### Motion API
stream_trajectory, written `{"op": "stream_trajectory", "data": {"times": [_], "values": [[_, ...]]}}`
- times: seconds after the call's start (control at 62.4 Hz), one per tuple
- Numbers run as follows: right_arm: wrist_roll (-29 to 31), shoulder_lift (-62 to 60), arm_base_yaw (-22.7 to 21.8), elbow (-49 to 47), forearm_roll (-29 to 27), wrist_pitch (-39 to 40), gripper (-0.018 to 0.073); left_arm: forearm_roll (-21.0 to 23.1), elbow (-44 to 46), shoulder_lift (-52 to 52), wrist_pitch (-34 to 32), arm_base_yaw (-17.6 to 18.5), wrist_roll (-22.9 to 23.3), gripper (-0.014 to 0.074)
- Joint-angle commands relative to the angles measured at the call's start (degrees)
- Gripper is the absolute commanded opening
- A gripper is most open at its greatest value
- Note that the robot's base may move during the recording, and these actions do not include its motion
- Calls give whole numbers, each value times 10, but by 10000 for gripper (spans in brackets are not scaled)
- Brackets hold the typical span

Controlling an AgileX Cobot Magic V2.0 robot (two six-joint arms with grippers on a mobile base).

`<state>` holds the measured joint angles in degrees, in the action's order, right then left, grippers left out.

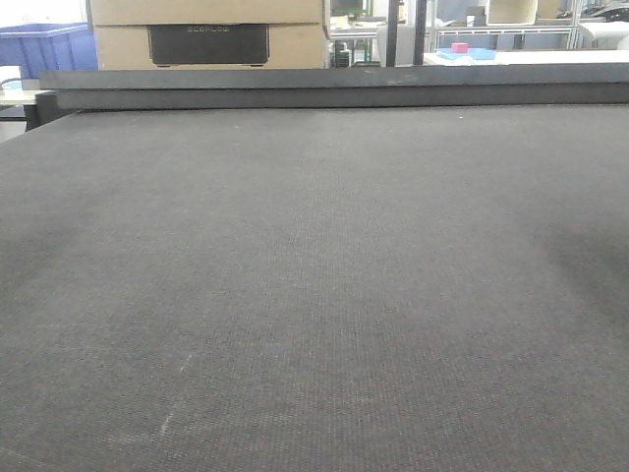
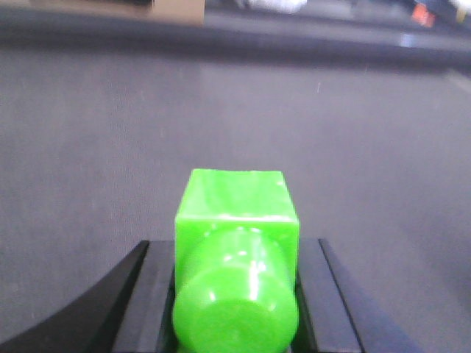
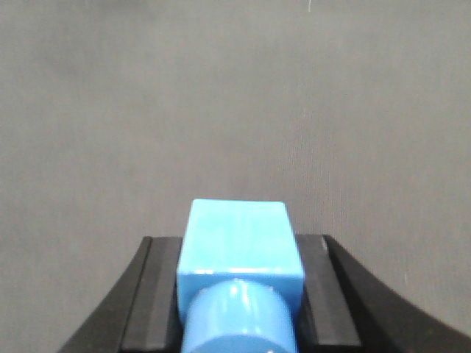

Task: Grab block from conveyor and place in blue bin
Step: 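Lift both held blocks up off the conveyor belt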

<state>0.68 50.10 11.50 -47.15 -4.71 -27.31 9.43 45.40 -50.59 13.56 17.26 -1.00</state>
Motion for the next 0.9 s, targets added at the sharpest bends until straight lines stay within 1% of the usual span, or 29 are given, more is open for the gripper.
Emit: {"op": "stream_trajectory", "data": {"times": [0.0,0.048,0.096,0.176,0.224,0.288,0.4,0.465,0.881], "values": [[4,-47,1,48,3,91,-162,-13,-18,35,-13,4,-3,-111],[4,-71,1,77,3,132,-162,-35,-28,55,-13,4,-3,-111],[4,-88,1,97,4,154,-162,-63,-35,71,-13,4,-3,-111],[4,-120,1,114,7,162,-162,-117,-40,93,-13,4,-3,-111],[4,-131,1,114,7,158,-162,-130,-40,104,-16,4,-3,-111],[4,-144,1,114,7,163,-162,-130,-40,116,-30,4,-3,-111],[4,-160,1,113,7,206,-162,-130,-40,134,-57,4,-3,-111],[4,-166,1,113,7,224,-162,-126,-40,143,-60,4,-3,-111],[4,-180,1,113,7,229,-162,-122,-40,164,-55,4,-3,-111]]}}
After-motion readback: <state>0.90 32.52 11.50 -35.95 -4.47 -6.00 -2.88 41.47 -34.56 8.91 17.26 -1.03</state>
